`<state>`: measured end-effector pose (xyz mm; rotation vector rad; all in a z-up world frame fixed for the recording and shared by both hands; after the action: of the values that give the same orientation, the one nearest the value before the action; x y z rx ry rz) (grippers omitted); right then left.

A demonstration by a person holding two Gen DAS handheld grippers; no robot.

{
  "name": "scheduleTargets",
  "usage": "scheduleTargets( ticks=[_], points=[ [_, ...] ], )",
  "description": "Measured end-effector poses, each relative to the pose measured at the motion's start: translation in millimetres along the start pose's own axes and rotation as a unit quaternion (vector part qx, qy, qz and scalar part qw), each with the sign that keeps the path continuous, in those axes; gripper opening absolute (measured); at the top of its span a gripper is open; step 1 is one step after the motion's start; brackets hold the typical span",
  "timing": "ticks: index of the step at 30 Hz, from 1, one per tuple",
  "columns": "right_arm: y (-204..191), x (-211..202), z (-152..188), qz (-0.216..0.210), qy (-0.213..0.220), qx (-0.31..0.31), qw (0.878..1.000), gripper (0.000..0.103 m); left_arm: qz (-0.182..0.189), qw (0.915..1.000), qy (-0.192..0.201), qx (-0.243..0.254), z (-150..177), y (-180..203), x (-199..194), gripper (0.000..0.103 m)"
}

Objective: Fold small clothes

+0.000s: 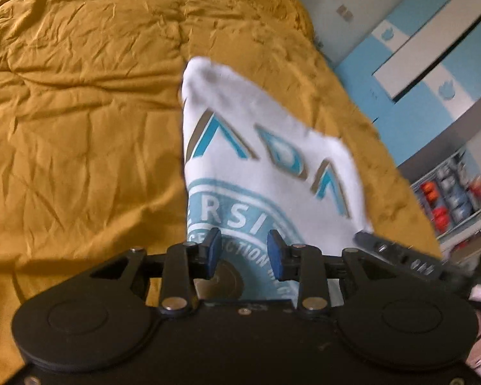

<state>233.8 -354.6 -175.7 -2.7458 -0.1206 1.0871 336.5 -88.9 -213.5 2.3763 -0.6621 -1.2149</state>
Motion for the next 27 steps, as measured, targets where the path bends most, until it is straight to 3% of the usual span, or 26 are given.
scheduleTargets(
  ticks=[5,13,19,27],
  points=[
    [4,-11,2,0.000,0.006,0.040,0.999,0.009,-0.022,0.9997,0.014,0.000,1,12,-18,0.031],
    [-10,-76,15,0.023,0.027,0.007,0.999,0.013,0.014,0.9995,0.016,0.023,38,45,-71,0.033],
    [-18,-96,32,0.023,0.030,-0.006,0.999,0.016,-0.001,0.9994,-0.004,0.034,65,47,-70,0.033],
    [-4,-76,60,0.056,-0.005,-0.005,0.998,0.016,-0.003,0.9995,-0.020,0.023,77,32,-55,0.037]
  ],
)
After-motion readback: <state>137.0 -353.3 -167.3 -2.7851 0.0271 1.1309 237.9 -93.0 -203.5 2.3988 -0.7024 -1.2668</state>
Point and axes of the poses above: each gripper's, at about its wrist camera, not at the fingertips, and x roughly the way its jaws point, y to its right, z to its underside, the point moved 6 cm from there along x, roughly the way its jaws point, and after that the axes turned 2 degrees about y, right-handed, at the moved point
